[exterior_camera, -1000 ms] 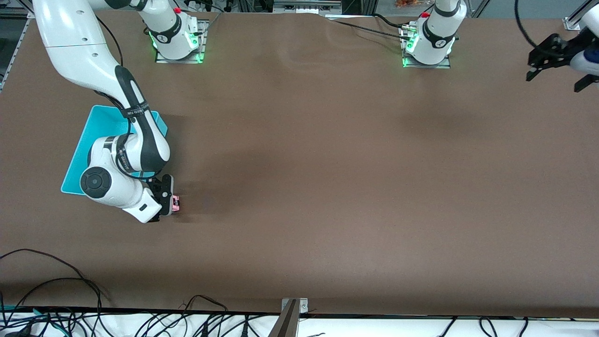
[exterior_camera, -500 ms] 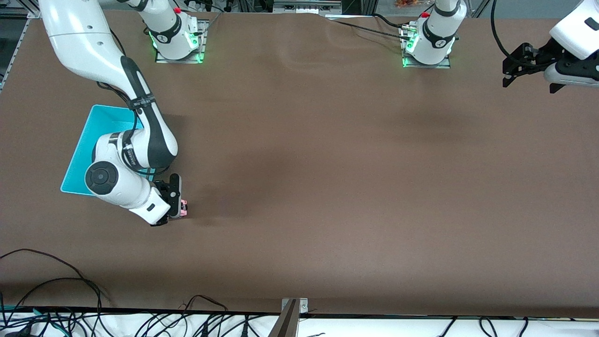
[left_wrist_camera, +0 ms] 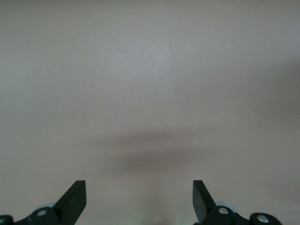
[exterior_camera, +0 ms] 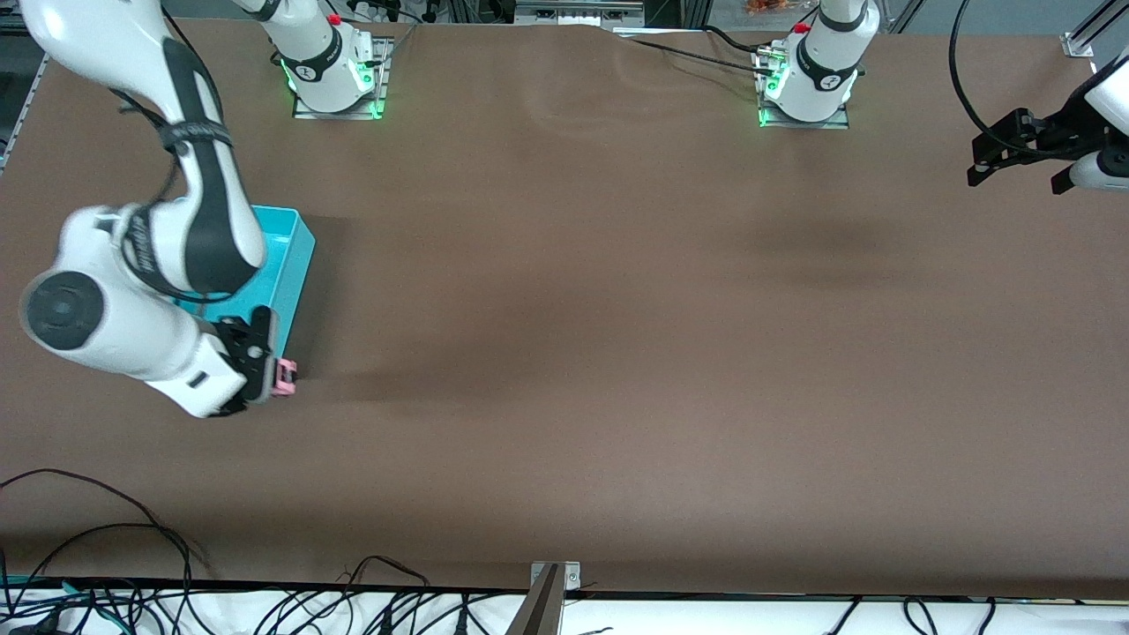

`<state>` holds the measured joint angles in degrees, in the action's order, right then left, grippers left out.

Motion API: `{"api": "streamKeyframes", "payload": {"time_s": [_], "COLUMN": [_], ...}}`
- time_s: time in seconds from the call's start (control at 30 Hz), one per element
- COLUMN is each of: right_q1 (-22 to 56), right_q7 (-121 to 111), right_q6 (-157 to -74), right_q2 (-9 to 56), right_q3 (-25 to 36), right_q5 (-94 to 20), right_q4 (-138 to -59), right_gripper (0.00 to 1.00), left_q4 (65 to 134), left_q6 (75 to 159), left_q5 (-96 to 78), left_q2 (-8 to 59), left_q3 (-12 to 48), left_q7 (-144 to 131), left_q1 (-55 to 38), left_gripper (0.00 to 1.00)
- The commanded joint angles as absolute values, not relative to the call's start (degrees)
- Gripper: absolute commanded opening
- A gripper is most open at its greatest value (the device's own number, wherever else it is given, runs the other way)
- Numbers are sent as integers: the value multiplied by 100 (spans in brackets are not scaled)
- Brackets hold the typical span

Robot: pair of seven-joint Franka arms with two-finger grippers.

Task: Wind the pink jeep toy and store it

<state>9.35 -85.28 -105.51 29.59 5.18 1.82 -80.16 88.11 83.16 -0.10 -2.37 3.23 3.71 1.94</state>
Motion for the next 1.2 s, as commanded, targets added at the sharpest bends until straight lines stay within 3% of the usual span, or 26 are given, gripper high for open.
{"api": "streamKeyframes", "payload": {"time_s": [0.0,0.27,0.57,1.17], "right_q1": [905,905,905,861], "right_q7": [-8543,-8622,-9026,-9536], "right_q6": [-9976,-10651,-11899,-13586], "right_q2": [2190,889,387,659], "right_q3": [782,1195,1643,2171], "right_q5": [167,202,176,158], "right_q4": [-8532,-10702,-12566,-14027], "right_gripper": [0,0,0,0], "left_q4": [8569,8569,8578,8587], "left_q6": [8156,8156,8156,8156], "left_q5": [-105,-114,-123,-123], "left_q2": [-123,-114,-105,-97], "left_q3": [229,158,167,176], "left_q7": [316,316,316,325], "left_q1": [0,-53,-18,-35], "left_gripper": [100,100,100,100]}}
